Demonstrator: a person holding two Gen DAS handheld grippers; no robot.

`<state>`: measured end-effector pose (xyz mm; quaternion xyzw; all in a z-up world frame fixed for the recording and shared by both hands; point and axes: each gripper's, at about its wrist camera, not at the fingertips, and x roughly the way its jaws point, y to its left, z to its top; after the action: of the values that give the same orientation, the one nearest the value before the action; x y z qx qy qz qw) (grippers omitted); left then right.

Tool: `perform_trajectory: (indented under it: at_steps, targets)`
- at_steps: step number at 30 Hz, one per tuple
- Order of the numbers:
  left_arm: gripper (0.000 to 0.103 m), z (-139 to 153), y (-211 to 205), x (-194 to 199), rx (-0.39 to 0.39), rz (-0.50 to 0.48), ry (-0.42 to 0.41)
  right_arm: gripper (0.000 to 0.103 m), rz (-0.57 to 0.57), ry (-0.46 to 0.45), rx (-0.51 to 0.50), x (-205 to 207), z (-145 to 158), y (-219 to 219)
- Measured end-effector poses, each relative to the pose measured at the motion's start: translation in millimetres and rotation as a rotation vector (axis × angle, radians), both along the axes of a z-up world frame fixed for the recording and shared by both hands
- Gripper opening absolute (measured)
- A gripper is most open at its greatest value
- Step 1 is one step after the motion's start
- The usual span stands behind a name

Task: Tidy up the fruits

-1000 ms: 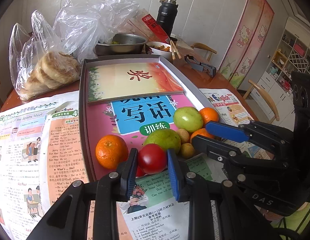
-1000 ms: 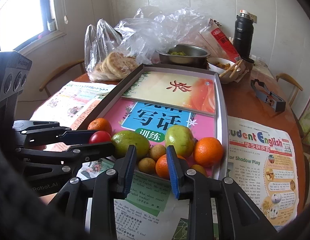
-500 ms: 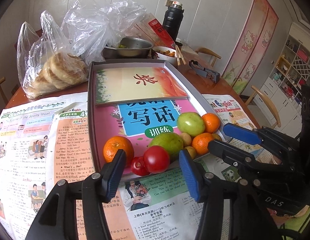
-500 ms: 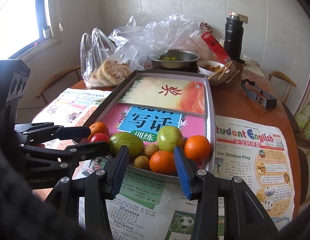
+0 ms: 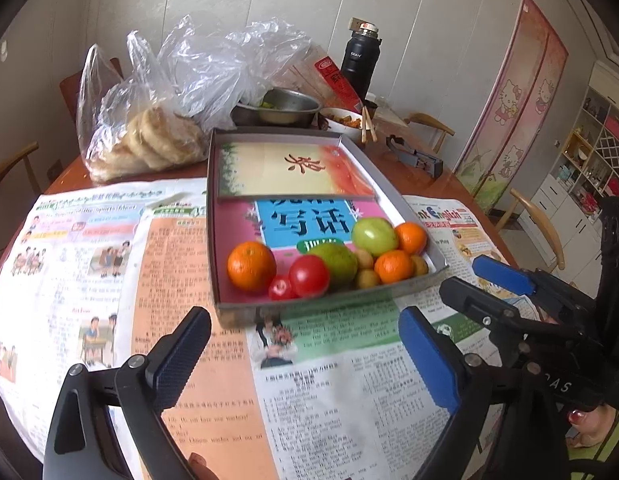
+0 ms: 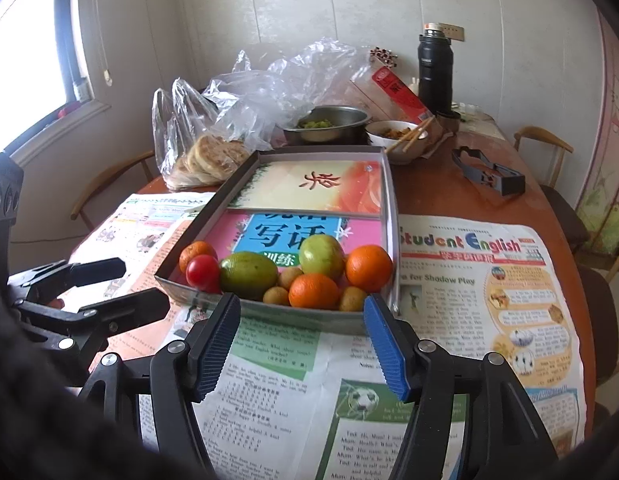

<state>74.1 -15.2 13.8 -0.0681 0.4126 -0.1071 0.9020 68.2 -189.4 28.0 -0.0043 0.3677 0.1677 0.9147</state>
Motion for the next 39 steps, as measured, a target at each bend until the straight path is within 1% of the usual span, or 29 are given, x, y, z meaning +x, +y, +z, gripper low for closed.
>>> perform_trajectory:
  at_steps: [3, 7, 9, 13, 18, 26, 39]
  targets:
    - [0.098, -5, -1, -9, 0.011, 0.027, -0.004, 0.074, -0.018, -0.013, -0.013, -10, 0, -2]
    - [0.099, -12, -2, -14, 0.012, 0.053, 0.018, 0.077, -0.035, -0.036, -0.022, -22, 0, -6]
    - [0.099, -15, -1, -17, 0.016, 0.069, 0.016, 0.077, -0.042, -0.03, -0.03, -24, -4, -7]
    - [0.099, -17, 2, -20, 0.012, 0.084, 0.021, 0.077, -0.044, 0.011, -0.031, -26, -15, -10]
    - [0.099, -17, 0, -20, 0.025, 0.084, 0.024, 0.077, -0.04, 0.035, -0.035, -29, -24, -10]
    - [0.099, -19, -4, -23, 0.06, 0.092, 0.028, 0.078, -0.04, 0.025, -0.04, -30, -21, -8]
    - [0.099, -20, -4, -25, 0.09, 0.107, 0.033, 0.078, -0.038, 0.023, -0.043, -30, -21, -6]
